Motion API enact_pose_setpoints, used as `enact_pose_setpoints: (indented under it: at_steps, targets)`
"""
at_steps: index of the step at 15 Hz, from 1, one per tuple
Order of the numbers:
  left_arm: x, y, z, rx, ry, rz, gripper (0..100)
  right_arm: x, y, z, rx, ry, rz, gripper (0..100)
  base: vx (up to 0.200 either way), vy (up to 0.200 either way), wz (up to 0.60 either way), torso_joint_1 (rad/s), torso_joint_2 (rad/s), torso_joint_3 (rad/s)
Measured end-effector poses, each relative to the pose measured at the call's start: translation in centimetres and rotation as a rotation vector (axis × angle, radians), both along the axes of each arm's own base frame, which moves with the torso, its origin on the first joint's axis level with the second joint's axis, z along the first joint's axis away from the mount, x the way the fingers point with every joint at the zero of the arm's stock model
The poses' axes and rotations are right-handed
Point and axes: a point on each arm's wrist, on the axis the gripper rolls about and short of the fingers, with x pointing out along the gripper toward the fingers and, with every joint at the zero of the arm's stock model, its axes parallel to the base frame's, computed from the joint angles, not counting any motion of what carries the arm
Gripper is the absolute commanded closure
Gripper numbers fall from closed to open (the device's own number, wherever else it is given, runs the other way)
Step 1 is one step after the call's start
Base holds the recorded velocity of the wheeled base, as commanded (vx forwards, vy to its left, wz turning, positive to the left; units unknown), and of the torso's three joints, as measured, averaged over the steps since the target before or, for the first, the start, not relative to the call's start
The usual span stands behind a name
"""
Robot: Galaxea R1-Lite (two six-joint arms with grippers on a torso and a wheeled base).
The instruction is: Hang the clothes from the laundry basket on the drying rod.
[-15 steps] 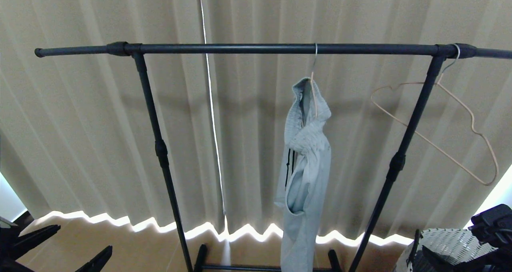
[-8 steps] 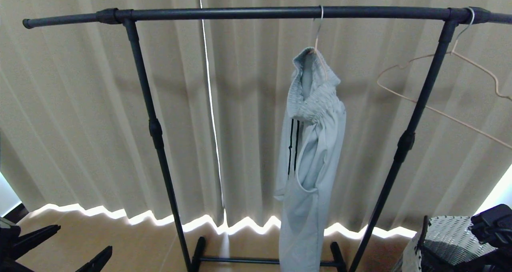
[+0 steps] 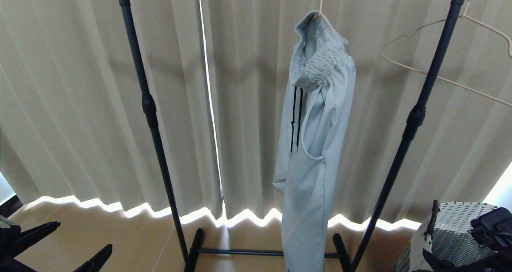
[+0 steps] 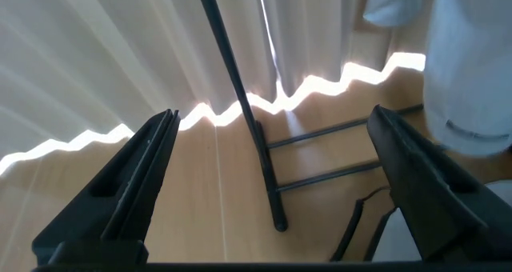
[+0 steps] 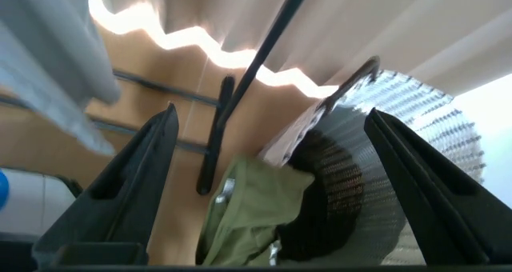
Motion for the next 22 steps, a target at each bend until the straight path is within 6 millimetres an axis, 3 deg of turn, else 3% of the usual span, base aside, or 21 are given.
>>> enact_pose_setpoints:
  at_steps: [16, 22]
  targets:
    - [0.27, -0.09, -0.55, 0.028, 0.033, -0.008, 0, 0.06, -0.61, -0.04, -0.031, 0.005, -0.041, 0, 0.000, 0.000, 0.00, -0.001, 0.00, 0.002]
    - [0.23, -0.08, -0.55, 0.027, 0.032, -0.009, 0, 0.03, -0.62, -0.08, -0.031, 0.006, -0.041, 0, -0.167, 0.000, 0.00, 0.004, 0.01, 0.003]
